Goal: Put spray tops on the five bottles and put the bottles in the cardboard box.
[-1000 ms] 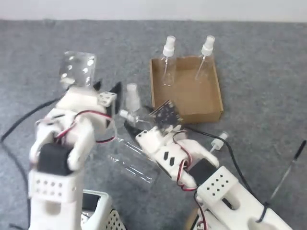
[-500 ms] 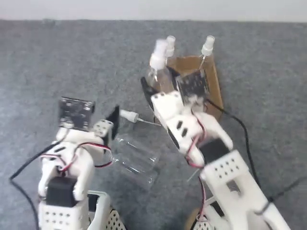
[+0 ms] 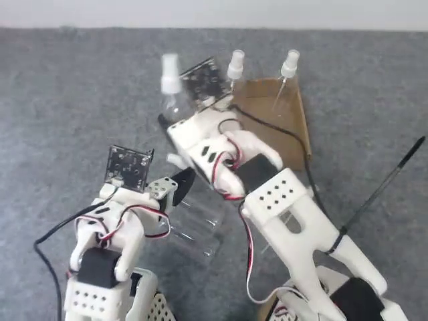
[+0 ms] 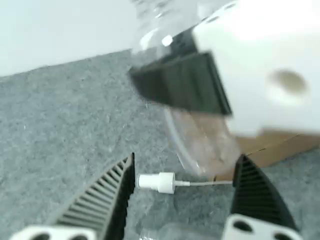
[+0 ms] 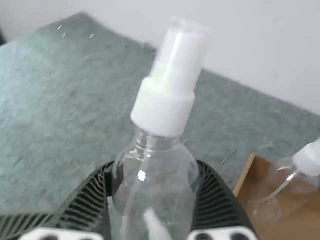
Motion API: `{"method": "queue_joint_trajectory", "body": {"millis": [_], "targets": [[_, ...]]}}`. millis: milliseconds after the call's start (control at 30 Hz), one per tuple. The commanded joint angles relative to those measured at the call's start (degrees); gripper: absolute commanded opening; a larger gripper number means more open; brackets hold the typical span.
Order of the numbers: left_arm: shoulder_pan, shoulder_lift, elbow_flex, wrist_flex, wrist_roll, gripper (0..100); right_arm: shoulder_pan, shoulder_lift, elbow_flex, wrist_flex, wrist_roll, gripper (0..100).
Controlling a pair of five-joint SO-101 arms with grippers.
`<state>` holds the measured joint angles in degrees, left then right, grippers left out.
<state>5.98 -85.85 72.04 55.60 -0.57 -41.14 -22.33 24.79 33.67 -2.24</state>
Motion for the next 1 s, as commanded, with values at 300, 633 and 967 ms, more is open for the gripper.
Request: {"method": "queue_joint_trajectory", "body": {"millis": [300, 633, 967], "targets": [[-0.4, -0.7, 1.5, -4.0, 0.5, 30, -0.7, -16.0, 0.1, 12.4, 0.1, 0.6], [-0.4, -1.2, 3.1, -3.9, 0.4, 28, 11.5, -19.3, 3.1, 9.0, 6.4, 0.6], [-13.3, -1.1, 3.5, -8.4, 0.9, 7, 18.4, -0.2, 4.0, -7.7, 6.3, 0.6]]}}
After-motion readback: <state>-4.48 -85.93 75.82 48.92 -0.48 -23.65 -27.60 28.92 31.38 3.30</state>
